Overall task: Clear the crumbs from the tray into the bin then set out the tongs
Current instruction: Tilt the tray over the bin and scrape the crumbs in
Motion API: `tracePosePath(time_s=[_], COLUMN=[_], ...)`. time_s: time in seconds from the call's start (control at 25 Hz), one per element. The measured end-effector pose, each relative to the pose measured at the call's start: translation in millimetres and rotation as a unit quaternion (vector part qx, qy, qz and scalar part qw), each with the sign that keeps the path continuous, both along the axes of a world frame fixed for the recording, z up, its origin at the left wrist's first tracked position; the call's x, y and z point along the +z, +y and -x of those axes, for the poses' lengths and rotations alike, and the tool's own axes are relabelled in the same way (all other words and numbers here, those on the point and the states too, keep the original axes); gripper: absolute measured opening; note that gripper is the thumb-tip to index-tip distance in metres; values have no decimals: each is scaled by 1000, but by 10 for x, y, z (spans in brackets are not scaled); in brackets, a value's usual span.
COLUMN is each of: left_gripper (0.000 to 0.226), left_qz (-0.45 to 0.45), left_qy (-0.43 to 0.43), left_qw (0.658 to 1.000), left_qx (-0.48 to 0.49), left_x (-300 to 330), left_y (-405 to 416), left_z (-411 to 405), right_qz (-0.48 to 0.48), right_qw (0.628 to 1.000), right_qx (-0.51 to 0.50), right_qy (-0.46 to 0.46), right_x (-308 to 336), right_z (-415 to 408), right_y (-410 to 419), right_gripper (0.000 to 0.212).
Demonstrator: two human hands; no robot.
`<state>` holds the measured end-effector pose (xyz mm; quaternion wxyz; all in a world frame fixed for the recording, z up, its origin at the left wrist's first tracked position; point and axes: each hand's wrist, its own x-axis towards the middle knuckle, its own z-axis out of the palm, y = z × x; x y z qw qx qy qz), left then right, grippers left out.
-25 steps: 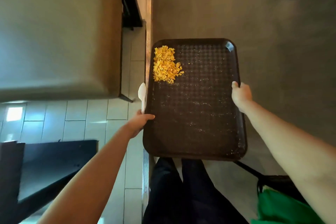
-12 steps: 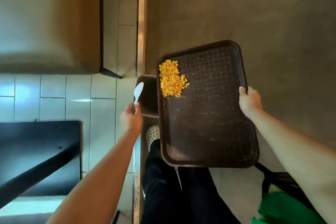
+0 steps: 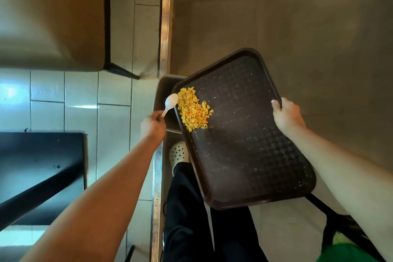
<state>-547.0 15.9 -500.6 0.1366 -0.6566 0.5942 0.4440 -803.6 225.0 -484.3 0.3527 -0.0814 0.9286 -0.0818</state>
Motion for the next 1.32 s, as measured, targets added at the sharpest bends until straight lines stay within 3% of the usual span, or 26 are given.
tracePosePath(time_s=[0.36,0.72,1.0,1.2,1.32], left_gripper=[42,52,40,9,30], left_qz=[-16,24,28,-11,-58], left_qy=[-25,-41,6,5,-24], left_qw=[997,981,994,998,996], left_qx=[-69,-190,-109,54,70], left_x=[-396,-652,-691,-670,-612], left_y=[93,175,242,735,1069], left_z=[-143,-74,-141,-390,-499], right_qz=[-22,-6,-25,-24,-26], right_qw=[997,997,996,997,997], right_qx=[77,80,79,77,69], right_qy=[3,7,21,17,12], right_x=[-222,-365,-415,-411,-405], right_z=[20,24,6,-19,-47], right_y=[-101,-102,-101,-78,-79], right_gripper=[34,29,35,35,36])
